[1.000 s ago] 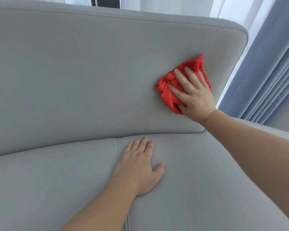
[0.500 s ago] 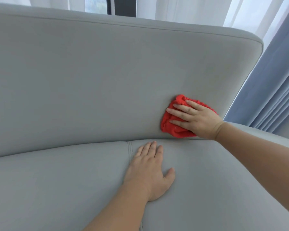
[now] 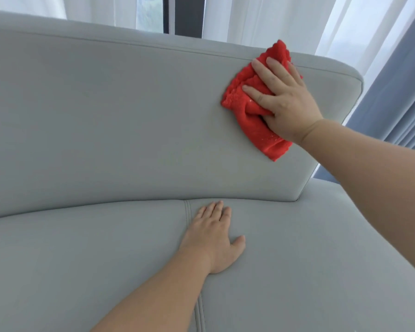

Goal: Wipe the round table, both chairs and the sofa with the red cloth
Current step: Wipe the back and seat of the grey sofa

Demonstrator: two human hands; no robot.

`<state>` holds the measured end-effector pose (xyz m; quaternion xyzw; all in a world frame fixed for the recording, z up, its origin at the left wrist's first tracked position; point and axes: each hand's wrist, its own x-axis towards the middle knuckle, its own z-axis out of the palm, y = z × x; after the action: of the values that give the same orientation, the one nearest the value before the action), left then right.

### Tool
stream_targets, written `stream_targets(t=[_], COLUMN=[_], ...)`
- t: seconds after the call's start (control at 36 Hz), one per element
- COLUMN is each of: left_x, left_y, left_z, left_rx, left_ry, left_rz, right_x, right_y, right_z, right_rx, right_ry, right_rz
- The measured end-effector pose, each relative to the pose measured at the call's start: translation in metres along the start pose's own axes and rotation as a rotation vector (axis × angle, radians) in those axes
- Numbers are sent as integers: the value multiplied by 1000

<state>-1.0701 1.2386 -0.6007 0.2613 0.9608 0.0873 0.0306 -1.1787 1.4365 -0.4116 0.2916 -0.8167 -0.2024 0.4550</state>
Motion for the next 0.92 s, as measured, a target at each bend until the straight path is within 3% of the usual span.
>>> stream_targets(t=[0.08, 0.17, 0.33, 0.47, 0.75, 0.92], left_x=[-10, -33, -101, -106, -102, -103], left_y=[-2, -27, -111, -130, -133, -133], left_z=[-18, -40, -51, -34, -25, -23], left_rx=[-52, -36, 88, 63, 93, 96], left_ry=[-62, 17, 12, 53, 102, 96], left_rz=[21, 49, -107, -173, -137, -124], right_x=[-1, -1, -4, -9, -13, -27], right_y=[0, 2, -10, -18, -42, -64], right_z=[-5, -9, -15, -10, 26, 41], right_rx=[31, 51, 27, -52, -9, 31], right_ry=[-57, -77, -136, -161, 165, 141], right_rz=[5, 5, 81, 104, 262, 249])
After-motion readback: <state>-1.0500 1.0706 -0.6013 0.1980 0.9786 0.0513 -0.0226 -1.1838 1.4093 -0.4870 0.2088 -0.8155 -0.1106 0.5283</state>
